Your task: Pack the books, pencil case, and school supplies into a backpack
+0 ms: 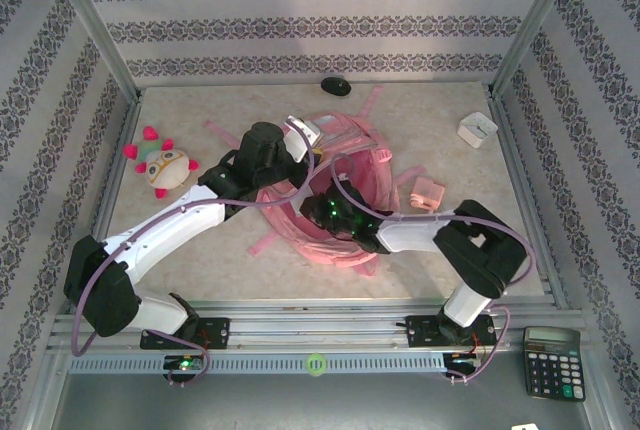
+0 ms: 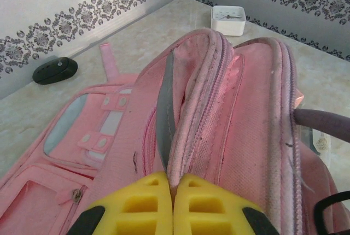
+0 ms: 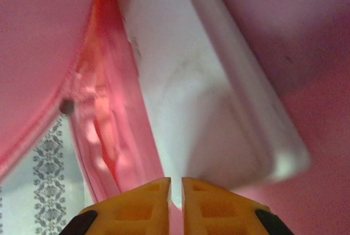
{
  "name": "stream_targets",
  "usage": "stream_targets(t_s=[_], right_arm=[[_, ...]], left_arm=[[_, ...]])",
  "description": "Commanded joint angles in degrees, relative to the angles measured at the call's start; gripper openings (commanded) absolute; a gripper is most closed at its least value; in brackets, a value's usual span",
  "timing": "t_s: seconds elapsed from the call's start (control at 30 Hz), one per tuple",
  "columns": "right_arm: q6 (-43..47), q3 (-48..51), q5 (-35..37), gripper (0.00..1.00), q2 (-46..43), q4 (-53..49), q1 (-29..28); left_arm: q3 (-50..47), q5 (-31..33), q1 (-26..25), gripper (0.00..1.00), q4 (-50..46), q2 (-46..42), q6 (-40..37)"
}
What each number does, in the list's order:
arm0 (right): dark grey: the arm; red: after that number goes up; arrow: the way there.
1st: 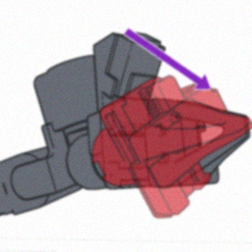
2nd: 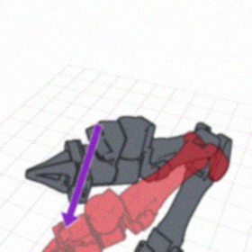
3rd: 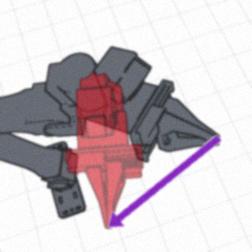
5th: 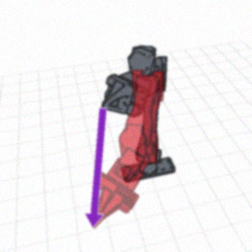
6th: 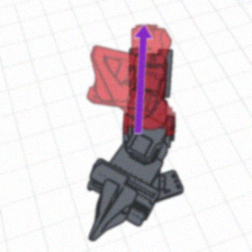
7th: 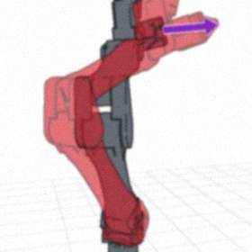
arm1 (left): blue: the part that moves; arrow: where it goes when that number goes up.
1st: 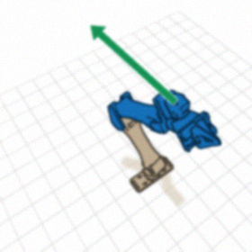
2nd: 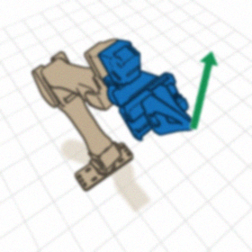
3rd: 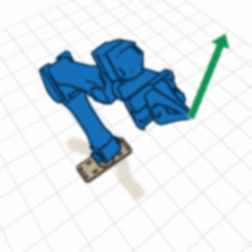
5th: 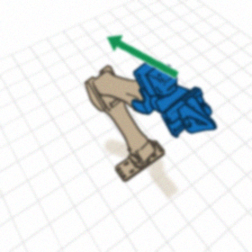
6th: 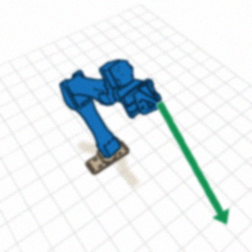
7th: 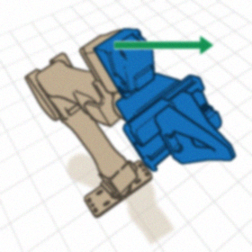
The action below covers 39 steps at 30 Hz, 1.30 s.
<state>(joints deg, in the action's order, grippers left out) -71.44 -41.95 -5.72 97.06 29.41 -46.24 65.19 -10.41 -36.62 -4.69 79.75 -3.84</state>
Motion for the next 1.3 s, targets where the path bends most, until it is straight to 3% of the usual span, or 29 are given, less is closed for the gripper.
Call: stream_targets(t_s=[0.0,0.3,0.43,0.6,0.8,1.03,1.27], right_arm=[[2.6,-3.8,2.5,0.13,4.2,7.3,1.3],[3.0,-6.6,3.1,0.11,8.5,13.1,2.6],[2.8,-1.0,4.0,0.23,2.7,12.2,2.2],[4.3,5.2,5.6,0.36,-7.4,3.7,0.5],[1.5,8.6,6.7,0.45,-10.4,-0.3,-1.5],[-0.7,6.1,6.5,0.45,-4.7,3.2,-2.8],[-1.2,2.0,7.9,0.31,1.8,6.3,-2.5]], left_arm=[[3.3,-3.3,0.1,0.0,7.2,-3.7,1.5],[1.6,-1.3,0.2,0.0,6.7,-4.7,0.8],[0.9,-0.2,1.0,0.0,6.2,-4.6,0.6],[0.4,-0.1,1.4,0.0,6.1,-4.8,0.6],[0.4,-0.1,1.6,0.0,6.4,-4.8,0.8],[0.4,-1.2,1.6,0.0,6.3,-4.6,1.2],[-0.1,-2.6,1.6,0.0,6.6,-5.1,1.8]])
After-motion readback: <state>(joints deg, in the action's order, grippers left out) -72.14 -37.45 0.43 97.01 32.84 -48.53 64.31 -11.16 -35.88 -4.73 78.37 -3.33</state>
